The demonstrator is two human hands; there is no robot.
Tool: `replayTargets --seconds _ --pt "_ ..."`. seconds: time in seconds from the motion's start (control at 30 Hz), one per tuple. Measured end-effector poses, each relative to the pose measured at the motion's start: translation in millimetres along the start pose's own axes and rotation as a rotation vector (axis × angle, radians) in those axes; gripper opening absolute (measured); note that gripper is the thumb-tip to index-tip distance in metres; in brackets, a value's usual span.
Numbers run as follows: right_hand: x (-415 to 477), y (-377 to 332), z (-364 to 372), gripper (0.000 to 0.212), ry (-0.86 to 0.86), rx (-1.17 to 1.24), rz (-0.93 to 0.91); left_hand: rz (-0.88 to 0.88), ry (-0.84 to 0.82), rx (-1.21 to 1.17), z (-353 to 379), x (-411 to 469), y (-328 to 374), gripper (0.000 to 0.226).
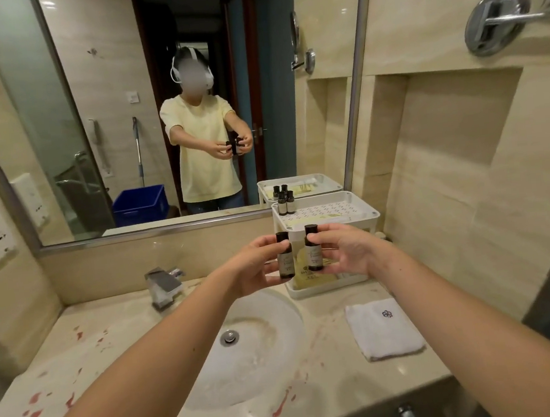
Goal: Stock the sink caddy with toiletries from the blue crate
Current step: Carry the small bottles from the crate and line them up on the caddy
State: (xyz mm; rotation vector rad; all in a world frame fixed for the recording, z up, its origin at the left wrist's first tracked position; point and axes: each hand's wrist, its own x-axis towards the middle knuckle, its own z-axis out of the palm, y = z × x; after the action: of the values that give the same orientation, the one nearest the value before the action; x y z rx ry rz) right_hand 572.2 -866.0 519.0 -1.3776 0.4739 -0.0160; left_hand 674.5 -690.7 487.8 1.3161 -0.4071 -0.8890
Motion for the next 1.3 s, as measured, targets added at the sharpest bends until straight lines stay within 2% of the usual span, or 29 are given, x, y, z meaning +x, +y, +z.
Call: replayTargets --seconds 0.27,0.57,0.7,1.0,1.17,1.3 --pt "51 -34 -44 0.04 0.022 0.008 -0.027 0.03 0.027 0.0 17 69 30 0.03" --pt "151 -82 -101 0.043 -0.008 -0.029 -0.041 0.047 0.083 0.017 31 177 70 0.032" --pt "203 -95 -125 0.039 -0.028 -0.076 -0.046 0.053 0.156 0.073 30 230 79 0.043" --pt "304 -92 -155 0.026 0.011 -0.241 -0.06 0.113 0.306 0.54 11 329 82 0.029" --pt "344 -84 -164 0.025 0.018 -0.354 -0.071 0.178 0.386 0.96 0 363 81 0.027" --pt "365 -83 -162 0.019 0.012 -0.554 -0.157 0.184 0.4 1.283 -7 381 83 0.024"
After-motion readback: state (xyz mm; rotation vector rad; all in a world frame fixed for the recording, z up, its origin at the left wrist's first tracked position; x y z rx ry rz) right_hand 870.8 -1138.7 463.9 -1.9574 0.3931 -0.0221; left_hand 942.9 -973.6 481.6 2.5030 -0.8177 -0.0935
